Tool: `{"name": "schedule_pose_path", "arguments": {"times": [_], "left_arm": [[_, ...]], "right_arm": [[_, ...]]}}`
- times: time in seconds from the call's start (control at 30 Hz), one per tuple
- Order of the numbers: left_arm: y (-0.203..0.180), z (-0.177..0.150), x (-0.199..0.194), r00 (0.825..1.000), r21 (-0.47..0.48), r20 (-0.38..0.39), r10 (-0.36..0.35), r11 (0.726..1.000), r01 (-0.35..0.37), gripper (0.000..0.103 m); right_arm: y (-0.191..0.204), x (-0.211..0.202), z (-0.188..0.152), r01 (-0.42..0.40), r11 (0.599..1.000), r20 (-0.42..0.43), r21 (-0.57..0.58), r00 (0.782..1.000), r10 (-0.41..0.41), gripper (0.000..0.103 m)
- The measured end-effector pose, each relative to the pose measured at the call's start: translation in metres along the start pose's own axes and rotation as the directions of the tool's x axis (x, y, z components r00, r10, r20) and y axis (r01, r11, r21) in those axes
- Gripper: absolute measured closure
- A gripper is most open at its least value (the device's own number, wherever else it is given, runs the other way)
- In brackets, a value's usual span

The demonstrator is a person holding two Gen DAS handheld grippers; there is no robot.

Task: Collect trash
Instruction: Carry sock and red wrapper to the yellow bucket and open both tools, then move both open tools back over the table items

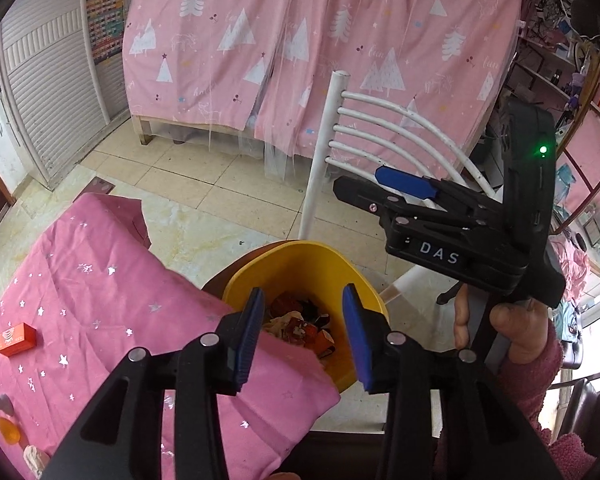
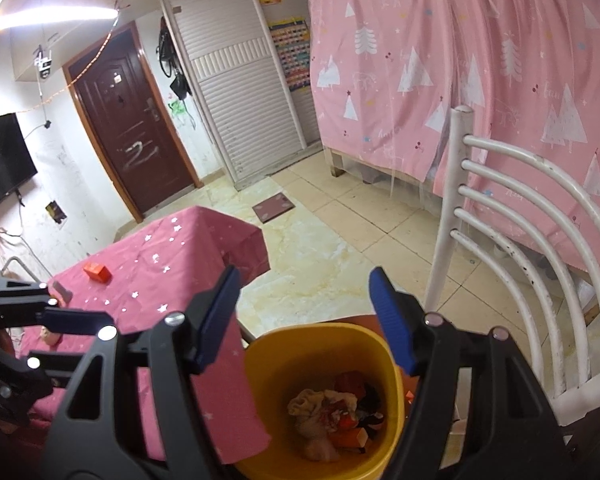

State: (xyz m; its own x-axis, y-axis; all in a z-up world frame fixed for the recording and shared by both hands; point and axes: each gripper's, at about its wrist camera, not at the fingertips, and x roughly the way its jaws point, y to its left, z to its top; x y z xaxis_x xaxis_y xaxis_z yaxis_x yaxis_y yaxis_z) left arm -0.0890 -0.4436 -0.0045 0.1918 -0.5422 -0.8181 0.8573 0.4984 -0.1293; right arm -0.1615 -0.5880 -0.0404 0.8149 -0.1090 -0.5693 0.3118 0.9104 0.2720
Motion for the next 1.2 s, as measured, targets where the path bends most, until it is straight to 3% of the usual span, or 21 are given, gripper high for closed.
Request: {"name": "schedule_pose_path", "arguments": {"times": [0.27,0.57,0.77,0.87,1.2], "left_arm": [[0.052,-0.015,-0.031,0.997,-0.092,0.065,0.034,0.995,-0.028,0.070],[0.127,-0.041,-0.080,0.975,-0.206,0.116,0.188,0.965,-0.162,0.070],[0.174,-0.062,-0.104,0.955,-0.272,0.114,0.273,0.933,-0.234,0.070],[0.197,-0.076,-0.115,0.945,-0.312,0.102,0.310,0.912,-0.265,0.070],[0.269,-0.119,-0.145,0.917,-0.432,0.056,0.396,0.837,-0.335,0.070]], "right_arm": [[0.046,0.021,0.008,-0.034,0.998,-0.027,-0.051,0.999,0.033,0.034],[0.132,0.061,0.014,-0.115,0.980,-0.102,-0.164,0.990,0.099,0.031],[0.183,0.080,0.016,-0.163,0.958,-0.144,-0.237,0.981,0.131,0.031],[0.204,0.089,0.015,-0.179,0.948,-0.163,-0.263,0.977,0.139,0.023],[0.276,0.121,0.010,-0.267,0.903,-0.230,-0.338,0.953,0.196,0.023]]}}
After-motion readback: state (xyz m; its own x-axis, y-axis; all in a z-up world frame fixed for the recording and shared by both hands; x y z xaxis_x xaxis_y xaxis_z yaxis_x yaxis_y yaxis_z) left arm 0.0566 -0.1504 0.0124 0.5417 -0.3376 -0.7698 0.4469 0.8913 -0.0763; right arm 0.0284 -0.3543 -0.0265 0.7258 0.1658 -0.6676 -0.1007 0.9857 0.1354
